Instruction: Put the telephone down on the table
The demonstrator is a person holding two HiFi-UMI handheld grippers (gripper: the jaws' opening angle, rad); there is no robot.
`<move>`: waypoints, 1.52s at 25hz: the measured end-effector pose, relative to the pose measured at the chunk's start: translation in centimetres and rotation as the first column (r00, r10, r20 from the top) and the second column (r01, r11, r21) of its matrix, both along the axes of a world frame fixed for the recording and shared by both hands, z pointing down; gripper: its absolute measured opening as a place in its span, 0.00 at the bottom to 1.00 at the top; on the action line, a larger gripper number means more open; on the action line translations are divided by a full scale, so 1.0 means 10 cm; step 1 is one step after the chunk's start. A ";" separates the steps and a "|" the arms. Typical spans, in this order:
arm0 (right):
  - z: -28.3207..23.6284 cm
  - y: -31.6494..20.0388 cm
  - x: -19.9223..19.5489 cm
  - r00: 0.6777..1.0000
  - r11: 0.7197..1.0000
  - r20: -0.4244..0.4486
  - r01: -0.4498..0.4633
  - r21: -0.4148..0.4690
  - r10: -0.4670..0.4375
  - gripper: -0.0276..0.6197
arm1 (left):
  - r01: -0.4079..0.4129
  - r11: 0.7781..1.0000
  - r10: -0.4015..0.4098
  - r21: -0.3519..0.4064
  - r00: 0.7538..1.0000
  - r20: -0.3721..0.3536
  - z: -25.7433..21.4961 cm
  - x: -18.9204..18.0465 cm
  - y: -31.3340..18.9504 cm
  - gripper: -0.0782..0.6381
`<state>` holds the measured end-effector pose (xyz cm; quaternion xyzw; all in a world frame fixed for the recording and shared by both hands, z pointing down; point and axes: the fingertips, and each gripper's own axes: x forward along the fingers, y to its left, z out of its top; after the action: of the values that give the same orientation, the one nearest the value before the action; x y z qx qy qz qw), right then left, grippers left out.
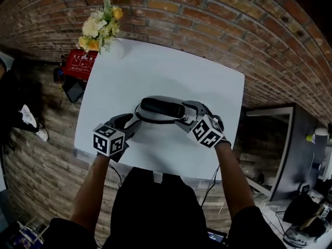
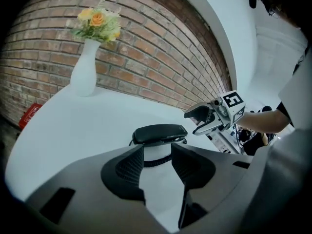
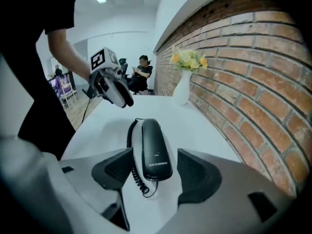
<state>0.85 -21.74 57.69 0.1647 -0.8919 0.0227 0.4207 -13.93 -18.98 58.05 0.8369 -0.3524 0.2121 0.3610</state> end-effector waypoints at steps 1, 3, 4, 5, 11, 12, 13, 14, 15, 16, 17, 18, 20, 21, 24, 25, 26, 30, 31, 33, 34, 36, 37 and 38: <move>-0.09 0.06 0.02 0.999 0.999 0.043 -0.031 -0.009 0.032 0.48 | 0.004 1.000 -0.004 0.007 1.000 0.003 -0.05 0.04 0.04 0.35; -0.24 0.23 0.06 0.986 0.995 0.132 -0.098 -0.037 0.102 0.31 | 0.013 1.000 -0.013 0.017 1.000 0.003 -0.14 0.15 0.15 0.32; -0.29 0.33 0.08 0.976 0.991 0.171 -0.124 -0.054 0.132 0.25 | 0.017 1.000 -0.017 0.022 1.000 0.005 -0.18 0.22 0.21 0.31; -0.33 0.42 0.11 0.967 0.987 0.202 -0.145 -0.068 0.156 0.23 | 0.022 0.999 -0.022 0.029 1.000 0.009 -0.23 0.28 0.27 0.30; -0.52 0.81 0.37 0.920 0.973 0.317 -0.211 -0.090 0.229 0.09 | 0.049 0.995 -0.053 0.084 0.997 0.047 -0.43 0.68 0.61 0.21; -0.55 0.88 0.43 0.915 0.972 0.330 -0.214 -0.092 0.233 0.09 | 0.061 0.994 -0.065 0.091 0.997 0.043 -0.48 0.75 0.67 0.19; -0.59 0.95 0.49 0.909 0.972 0.344 -0.214 -0.097 0.235 0.09 | 0.077 0.992 -0.080 0.096 0.996 0.032 -0.54 0.81 0.74 0.19; -0.63 1.03 0.54 0.903 0.971 0.359 -0.215 -0.102 0.237 0.08 | 0.094 0.990 -0.097 0.101 0.995 0.020 -0.60 0.87 0.80 0.18; -0.67 1.10 0.59 0.895 0.971 0.376 -0.215 -0.106 0.239 0.08 | 0.111 0.988 -0.113 0.106 0.994 0.012 -0.66 0.92 0.86 0.17; -0.72 1.16 0.63 0.887 0.970 0.392 -0.216 -0.109 0.242 0.08 | 0.125 0.986 -0.127 0.113 0.992 0.009 -0.71 0.95 0.91 0.16; -0.78 1.21 0.68 0.879 0.970 0.410 -0.218 -0.111 0.244 0.08 | 0.137 0.983 -0.139 0.119 0.990 0.008 -0.75 0.98 0.96 0.15; -0.83 1.26 0.72 0.870 0.969 0.427 -0.219 -0.112 0.246 0.08 | 0.146 0.981 -0.149 0.126 0.989 0.009 -0.78 1.00 1.01 0.14; -0.93 1.33 0.79 0.855 0.968 0.455 -0.226 -0.110 0.251 0.08 | 0.153 0.979 -0.157 0.137 0.988 0.013 -0.82 1.03 1.09 0.14; -0.98 1.37 0.82 0.847 0.967 0.465 -0.233 -0.108 0.256 0.08 | 0.152 0.978 -0.156 0.142 0.988 0.016 -0.84 1.04 1.13 0.13; -1.13 1.48 0.90 0.825 0.960 0.493 -0.262 -0.102 0.277 0.08 | 0.151 0.976 -0.155 0.159 0.988 0.011 -0.94 1.04 1.20 0.13; -1.17 1.51 0.91 0.816 0.957 0.503 -0.271 -0.104 0.286 0.08 | 0.154 0.975 -0.156 0.163 0.988 0.002 -0.97 1.04 1.22 0.13; -1.21 1.55 0.92 0.805 0.954 0.514 -0.281 -0.110 0.296 0.08 | 0.156 0.974 -0.156 0.166 0.988 -0.011 -1.02 1.03 1.24 0.13; -1.31 1.64 0.92 0.764 0.936 0.548 -0.326 -0.130 0.342 0.08 | 0.139 0.971 -0.136 0.192 0.990 -0.029 -1.17 0.99 1.31 0.13; -1.33 1.66 0.92 0.757 0.933 0.552 -0.337 -0.130 0.350 0.08 | 0.127 0.971 -0.126 0.202 0.992 -0.019 -1.18 0.97 1.33 0.13; -1.39 1.70 0.92 0.745 0.927 0.561 -0.354 -0.129 0.362 0.08 | 0.102 0.971 -0.106 0.217 0.994 0.007 -1.19 0.94 1.37 0.13; -1.42 1.72 0.91 0.739 0.924 0.565 -0.362 -0.127 0.367 0.08 | 0.092 0.971 -0.097 0.220 0.995 0.013 -1.19 0.92 1.38 0.13; -1.47 1.74 0.90 0.729 0.917 0.571 -0.380 -0.122 0.378 0.08 | 0.085 0.972 -0.088 0.220 0.996 0.005 -1.20 0.88 1.41 0.13; -1.49 1.75 0.90 0.725 0.913 0.572 -0.389 -0.118 0.383 0.08 | 0.084 0.972 -0.086 0.218 0.996 -0.001 -1.21 0.86 1.42 0.13; -1.51 1.76 0.90 0.721 0.910 0.574 -0.399 -0.115 0.388 0.08 | 0.081 0.973 -0.082 0.217 0.997 -0.006 -1.21 0.85 1.42 0.13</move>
<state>9.80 -4.18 42.55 0.3385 -0.9219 0.1533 0.1097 -5.47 -4.77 45.97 0.8558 -0.4082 0.1587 0.2751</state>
